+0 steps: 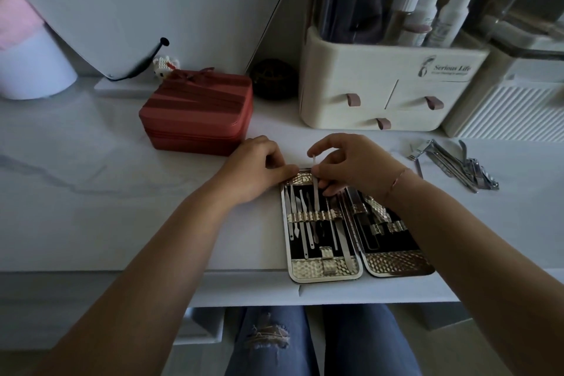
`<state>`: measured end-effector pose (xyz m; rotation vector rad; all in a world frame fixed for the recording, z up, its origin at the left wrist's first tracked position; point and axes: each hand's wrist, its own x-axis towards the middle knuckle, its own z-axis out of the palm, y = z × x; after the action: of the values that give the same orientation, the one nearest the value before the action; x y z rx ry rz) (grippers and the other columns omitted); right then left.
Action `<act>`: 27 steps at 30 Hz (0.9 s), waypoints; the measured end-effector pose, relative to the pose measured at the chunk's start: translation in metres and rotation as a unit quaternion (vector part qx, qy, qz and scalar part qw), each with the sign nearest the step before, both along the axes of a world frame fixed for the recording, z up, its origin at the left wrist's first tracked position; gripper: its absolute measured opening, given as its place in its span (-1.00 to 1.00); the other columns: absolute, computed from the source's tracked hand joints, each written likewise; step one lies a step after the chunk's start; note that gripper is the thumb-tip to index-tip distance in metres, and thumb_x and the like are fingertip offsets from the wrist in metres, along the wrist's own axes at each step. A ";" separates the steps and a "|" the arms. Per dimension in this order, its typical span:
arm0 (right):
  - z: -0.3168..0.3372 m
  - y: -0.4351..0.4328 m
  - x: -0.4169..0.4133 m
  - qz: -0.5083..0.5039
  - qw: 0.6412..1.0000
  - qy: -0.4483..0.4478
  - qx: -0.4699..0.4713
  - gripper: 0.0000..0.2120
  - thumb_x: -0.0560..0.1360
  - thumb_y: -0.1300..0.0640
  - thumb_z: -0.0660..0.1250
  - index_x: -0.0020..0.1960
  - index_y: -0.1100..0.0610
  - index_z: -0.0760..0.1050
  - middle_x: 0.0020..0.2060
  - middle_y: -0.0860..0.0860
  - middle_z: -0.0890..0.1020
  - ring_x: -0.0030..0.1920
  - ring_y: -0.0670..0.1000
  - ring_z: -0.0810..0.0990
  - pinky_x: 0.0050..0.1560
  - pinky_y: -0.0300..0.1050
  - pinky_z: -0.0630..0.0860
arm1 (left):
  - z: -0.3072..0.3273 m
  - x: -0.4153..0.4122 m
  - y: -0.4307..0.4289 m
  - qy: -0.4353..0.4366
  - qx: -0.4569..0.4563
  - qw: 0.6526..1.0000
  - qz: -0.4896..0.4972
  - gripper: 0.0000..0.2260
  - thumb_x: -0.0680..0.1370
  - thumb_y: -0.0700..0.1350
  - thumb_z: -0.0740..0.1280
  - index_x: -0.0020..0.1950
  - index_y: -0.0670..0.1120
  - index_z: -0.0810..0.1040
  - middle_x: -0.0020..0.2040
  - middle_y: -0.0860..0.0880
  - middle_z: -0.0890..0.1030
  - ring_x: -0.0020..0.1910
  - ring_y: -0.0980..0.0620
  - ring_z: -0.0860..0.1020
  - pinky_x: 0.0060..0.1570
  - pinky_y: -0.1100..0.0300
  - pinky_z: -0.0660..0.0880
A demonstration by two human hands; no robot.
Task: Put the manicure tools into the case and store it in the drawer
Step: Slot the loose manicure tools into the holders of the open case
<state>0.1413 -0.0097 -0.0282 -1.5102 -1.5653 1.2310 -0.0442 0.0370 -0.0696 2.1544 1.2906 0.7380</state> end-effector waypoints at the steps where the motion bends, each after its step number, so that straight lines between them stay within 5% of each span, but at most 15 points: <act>1: -0.001 -0.001 -0.001 -0.001 1.000 -0.014 0.006 -0.74 0.44 0.33 0.37 0.11 0.23 0.49 -0.35 0.12 0.62 -0.39 0.01 0.62 -0.30 -0.16 0.63 | 0.000 0.000 0.000 0.001 0.000 1.000 0.001 -0.76 0.40 0.05 0.45 -0.30 -0.06 0.49 -0.20 0.00 0.49 -0.22 0.10 0.44 -0.25 0.25 0.32; 6: -0.001 -0.005 0.000 0.000 0.944 -0.297 0.146 -0.76 0.43 0.04 0.41 0.08 0.04 0.57 -0.19 -0.03 0.58 -0.22 -0.06 0.55 -0.09 -0.19 0.49 | 0.000 0.001 0.000 0.000 -0.003 1.000 0.002 -0.77 0.40 0.04 0.45 -0.33 -0.02 0.47 -0.20 -0.01 0.49 -0.21 0.07 0.44 -0.23 0.21 0.33; 12: -0.001 -0.009 0.008 0.053 0.940 -0.289 0.175 -0.78 0.43 -0.01 0.39 0.07 -0.06 0.60 -0.23 -0.15 0.49 -0.24 -0.19 0.46 -0.21 -0.42 0.33 | -0.001 0.001 0.001 -0.004 -0.002 1.000 0.001 -0.76 0.39 0.03 0.46 -0.33 -0.02 0.46 -0.21 0.00 0.48 -0.23 0.08 0.44 -0.24 0.22 0.32; 19: -0.007 -0.017 0.012 0.084 0.921 -0.313 0.214 -0.79 0.50 0.00 0.29 0.11 -0.11 0.58 -0.09 -0.09 0.49 -0.16 -0.13 0.46 -0.06 -0.04 0.49 | -0.001 0.001 0.001 -0.007 0.002 1.000 -0.003 -0.76 0.39 0.02 0.46 -0.34 0.00 0.45 -0.22 0.01 0.47 -0.26 0.10 0.42 -0.25 0.24 0.31; 27: -0.009 -0.019 0.015 0.116 0.910 -0.325 0.229 -0.73 0.53 0.09 0.25 0.20 -0.08 0.54 -0.03 -0.03 0.48 -0.19 -0.19 0.38 -0.03 0.01 0.50 | -0.002 0.000 0.002 -0.004 0.004 1.000 -0.004 -0.76 0.39 0.03 0.46 -0.33 -0.01 0.46 -0.23 0.01 0.47 -0.26 0.11 0.43 -0.26 0.26 0.31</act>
<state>0.1563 -0.0290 -0.0374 -1.5116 -2.3193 0.3962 -0.0440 0.0390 -0.0712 2.1598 1.2756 0.7476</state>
